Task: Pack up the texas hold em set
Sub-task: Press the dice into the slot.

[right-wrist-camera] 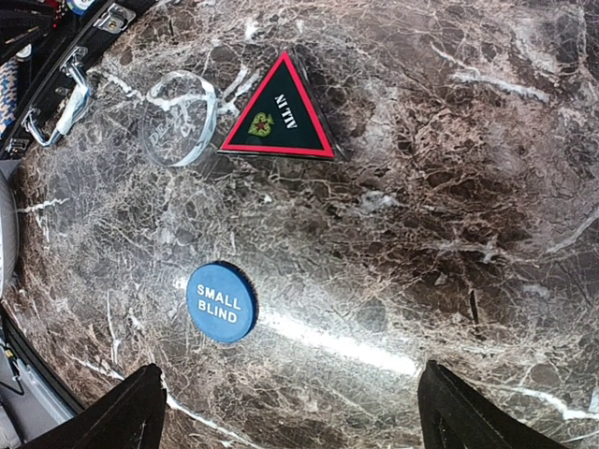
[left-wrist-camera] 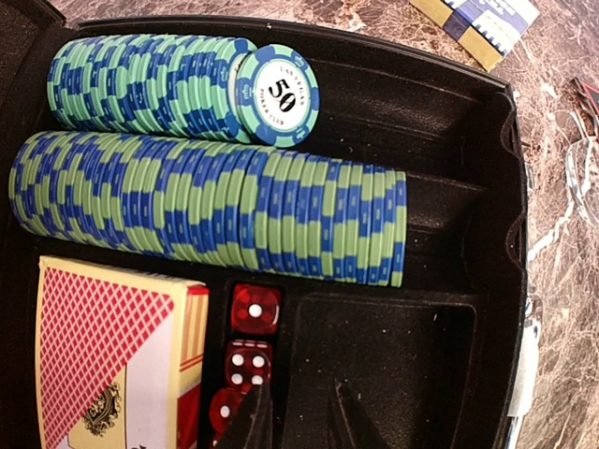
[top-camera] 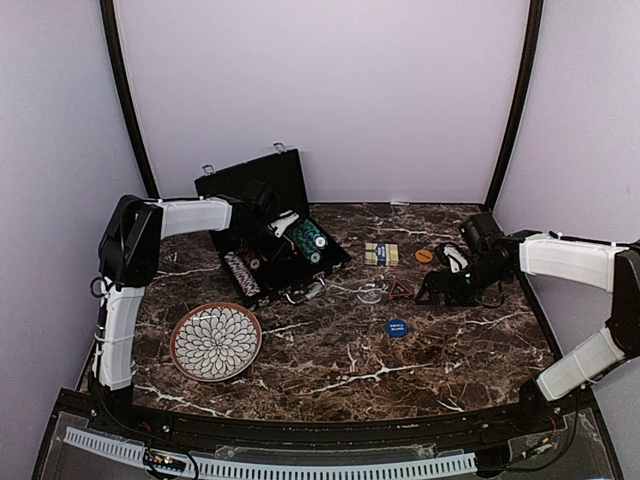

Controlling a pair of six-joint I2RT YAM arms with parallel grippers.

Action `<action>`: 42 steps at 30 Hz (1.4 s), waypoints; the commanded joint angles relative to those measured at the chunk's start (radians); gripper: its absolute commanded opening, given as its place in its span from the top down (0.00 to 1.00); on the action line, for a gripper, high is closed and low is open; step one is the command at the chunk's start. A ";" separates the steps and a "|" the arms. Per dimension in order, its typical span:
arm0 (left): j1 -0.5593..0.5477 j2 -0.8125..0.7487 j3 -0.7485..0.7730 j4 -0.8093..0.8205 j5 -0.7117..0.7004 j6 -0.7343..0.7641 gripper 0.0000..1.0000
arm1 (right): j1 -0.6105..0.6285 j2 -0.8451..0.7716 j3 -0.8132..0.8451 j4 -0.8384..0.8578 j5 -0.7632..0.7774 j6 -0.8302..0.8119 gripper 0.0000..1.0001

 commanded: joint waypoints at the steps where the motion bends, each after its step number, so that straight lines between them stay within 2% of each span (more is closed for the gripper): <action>1: 0.010 -0.008 0.022 -0.012 -0.041 -0.013 0.78 | -0.009 0.008 0.010 0.013 -0.007 -0.006 0.05; 12: 0.035 -0.069 -0.049 0.002 -0.045 -0.032 0.80 | -0.009 0.012 0.008 0.018 -0.014 -0.006 0.04; 21: 0.054 -0.103 -0.095 0.032 -0.013 -0.047 0.81 | -0.009 0.015 0.012 0.016 -0.020 -0.009 0.04; 28: 0.054 -0.125 -0.098 0.045 0.093 -0.054 0.80 | -0.009 0.022 0.016 0.017 -0.025 -0.011 0.04; 42: 0.059 -0.174 -0.154 0.086 0.104 -0.072 0.78 | -0.009 0.028 0.009 0.026 -0.033 -0.011 0.04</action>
